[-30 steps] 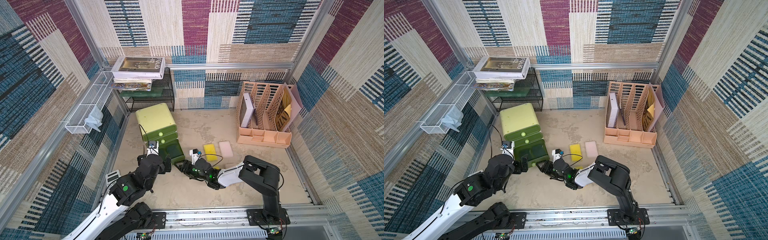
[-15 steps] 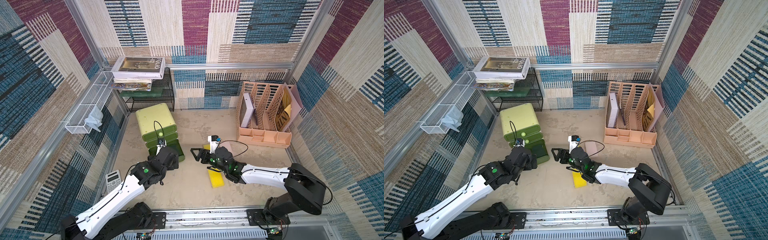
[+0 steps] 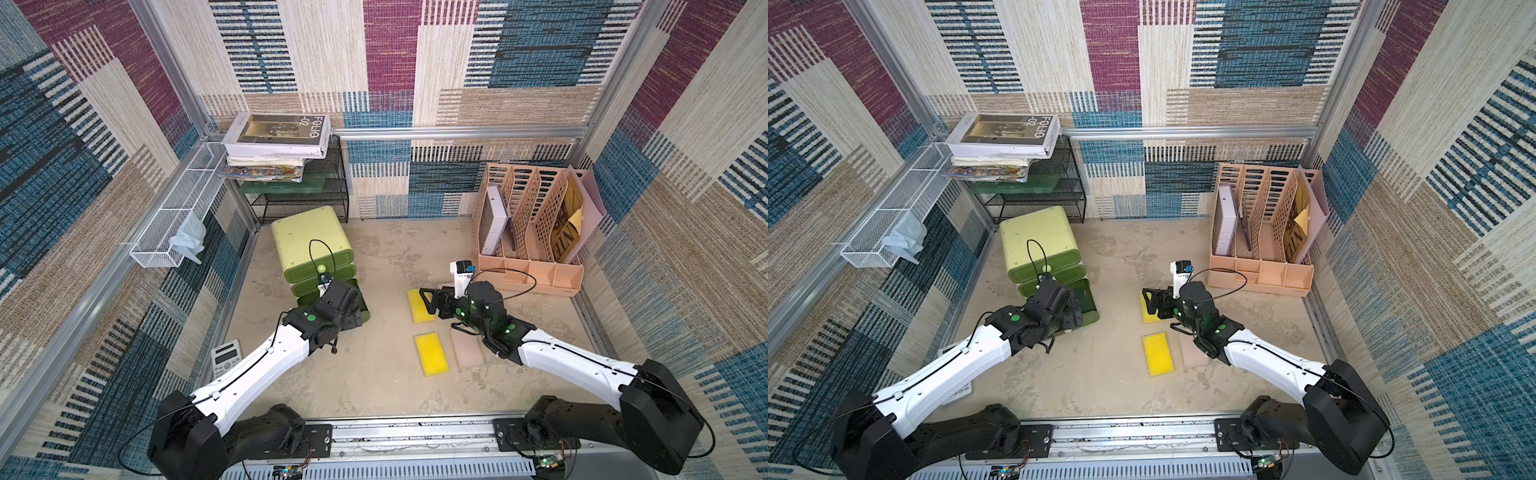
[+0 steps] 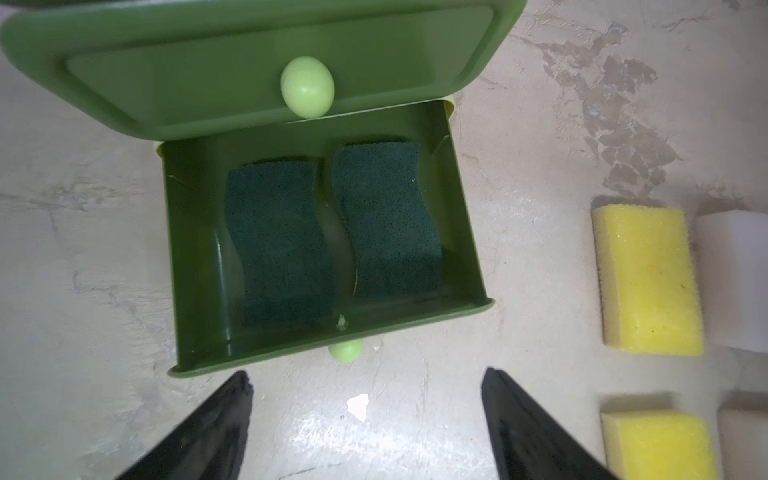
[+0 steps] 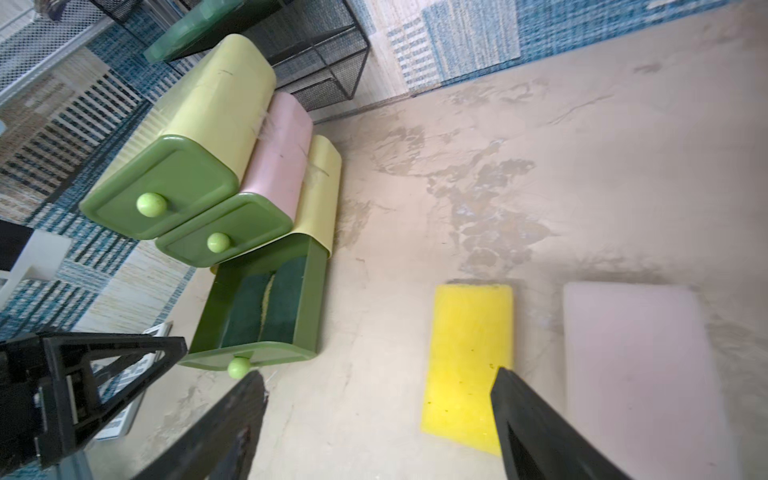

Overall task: Take the sponge out of the drawer
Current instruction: Open the drawer in the storage box, then pick up the sponge from the drawer.

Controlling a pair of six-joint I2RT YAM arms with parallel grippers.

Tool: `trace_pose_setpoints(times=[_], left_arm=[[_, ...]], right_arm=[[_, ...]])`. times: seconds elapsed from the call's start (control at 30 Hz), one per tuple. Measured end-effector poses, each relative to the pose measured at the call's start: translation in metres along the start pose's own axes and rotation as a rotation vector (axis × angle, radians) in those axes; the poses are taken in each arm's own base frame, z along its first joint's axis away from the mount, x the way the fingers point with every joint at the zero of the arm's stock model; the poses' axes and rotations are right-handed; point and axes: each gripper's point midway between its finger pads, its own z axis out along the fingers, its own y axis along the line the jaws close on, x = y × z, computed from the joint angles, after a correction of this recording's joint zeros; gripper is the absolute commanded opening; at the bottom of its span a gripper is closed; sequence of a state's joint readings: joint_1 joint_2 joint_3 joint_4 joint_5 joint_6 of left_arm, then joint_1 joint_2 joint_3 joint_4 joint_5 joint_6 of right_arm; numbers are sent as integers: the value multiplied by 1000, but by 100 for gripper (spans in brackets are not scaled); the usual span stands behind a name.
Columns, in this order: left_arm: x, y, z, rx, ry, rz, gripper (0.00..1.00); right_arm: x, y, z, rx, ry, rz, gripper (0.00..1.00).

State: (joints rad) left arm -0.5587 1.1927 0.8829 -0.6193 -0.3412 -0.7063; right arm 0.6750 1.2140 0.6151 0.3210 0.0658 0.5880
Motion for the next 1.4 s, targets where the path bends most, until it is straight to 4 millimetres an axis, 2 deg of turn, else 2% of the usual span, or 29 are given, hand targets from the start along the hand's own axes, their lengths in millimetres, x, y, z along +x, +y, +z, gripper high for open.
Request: trace_pose_setpoints(times=[0.13, 0.37, 0.57, 0.83, 1.17, 1.4], left_arm=[[-1, -3, 14, 2, 20, -48, 80], [-3, -12, 42, -1, 55, -98, 76], [-1, -17, 64, -16, 85, -116, 73], [2, -15, 82, -43, 108, -127, 71], [8, -15, 99, -49, 138, -135, 70], [12, -15, 105, -55, 154, -133, 65]], right_arm=[[3, -16, -5, 19, 1, -23, 88], [6, -40, -14, 56, -4, -11, 87], [8, -46, -16, 52, 2, 3, 87], [8, -50, -16, 52, 2, 18, 87], [10, -53, -15, 49, 11, 36, 87], [10, -54, -15, 49, 13, 41, 87]])
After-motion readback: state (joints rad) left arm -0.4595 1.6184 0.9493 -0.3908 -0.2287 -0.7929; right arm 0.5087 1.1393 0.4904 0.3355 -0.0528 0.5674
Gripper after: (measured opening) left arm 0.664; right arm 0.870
